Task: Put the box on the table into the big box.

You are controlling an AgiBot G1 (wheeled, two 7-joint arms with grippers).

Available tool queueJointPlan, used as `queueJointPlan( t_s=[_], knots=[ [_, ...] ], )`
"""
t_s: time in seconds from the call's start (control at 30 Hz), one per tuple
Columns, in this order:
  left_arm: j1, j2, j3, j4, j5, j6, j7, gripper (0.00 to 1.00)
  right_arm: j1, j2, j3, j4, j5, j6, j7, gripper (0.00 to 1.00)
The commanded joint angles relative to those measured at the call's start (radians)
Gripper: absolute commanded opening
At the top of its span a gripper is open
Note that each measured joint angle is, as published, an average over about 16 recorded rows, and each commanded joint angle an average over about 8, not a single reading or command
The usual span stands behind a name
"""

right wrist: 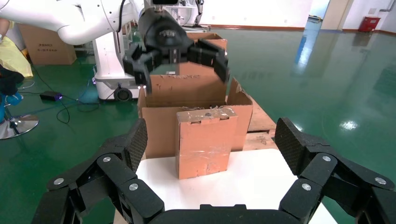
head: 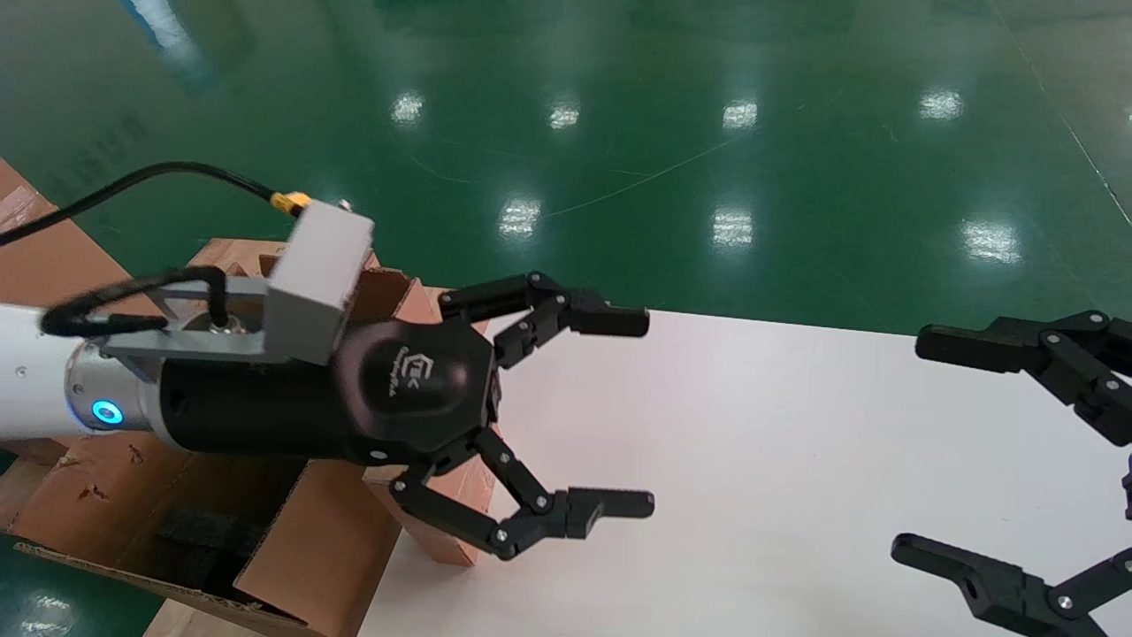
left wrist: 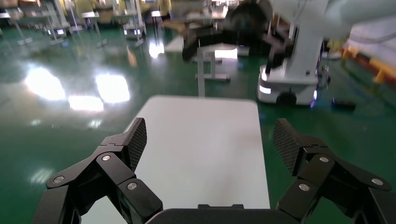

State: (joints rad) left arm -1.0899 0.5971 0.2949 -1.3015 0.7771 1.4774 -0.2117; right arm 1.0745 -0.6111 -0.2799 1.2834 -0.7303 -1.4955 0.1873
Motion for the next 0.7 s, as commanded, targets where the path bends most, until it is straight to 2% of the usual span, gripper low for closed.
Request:
queueJointPlan(
  t_s=[0.03,0.17,0.3,0.47,0.7],
  knots=[
    [-0.003,-0.003,0.002,-0.006,0.011,-0.005,-0.002,1.0,0.0,0.0,0.0,0.0,0.0,0.0,0.0,1.0],
    [-0.034,-0.025,0.028,-0.027,0.088,-0.028,-0.048,1.0,0.0,0.0,0.0,0.0,0.0,0.0,0.0,1.0],
    [-0.102,-0.035,0.082,-0.041,0.217,-0.038,-0.135,1.0,0.0,0.0,-0.001,-0.001,0.0,0.0,0.0,1.0],
    [-0.239,-0.006,0.189,-0.047,0.446,-0.01,-0.305,1.0,0.001,0.0,-0.001,-0.001,0.001,0.0,-0.001,1.0],
    [-0.44,0.088,0.338,-0.045,0.74,0.062,-0.569,1.0,0.001,0.001,-0.002,-0.001,0.001,0.0,-0.001,1.0]
  ],
)
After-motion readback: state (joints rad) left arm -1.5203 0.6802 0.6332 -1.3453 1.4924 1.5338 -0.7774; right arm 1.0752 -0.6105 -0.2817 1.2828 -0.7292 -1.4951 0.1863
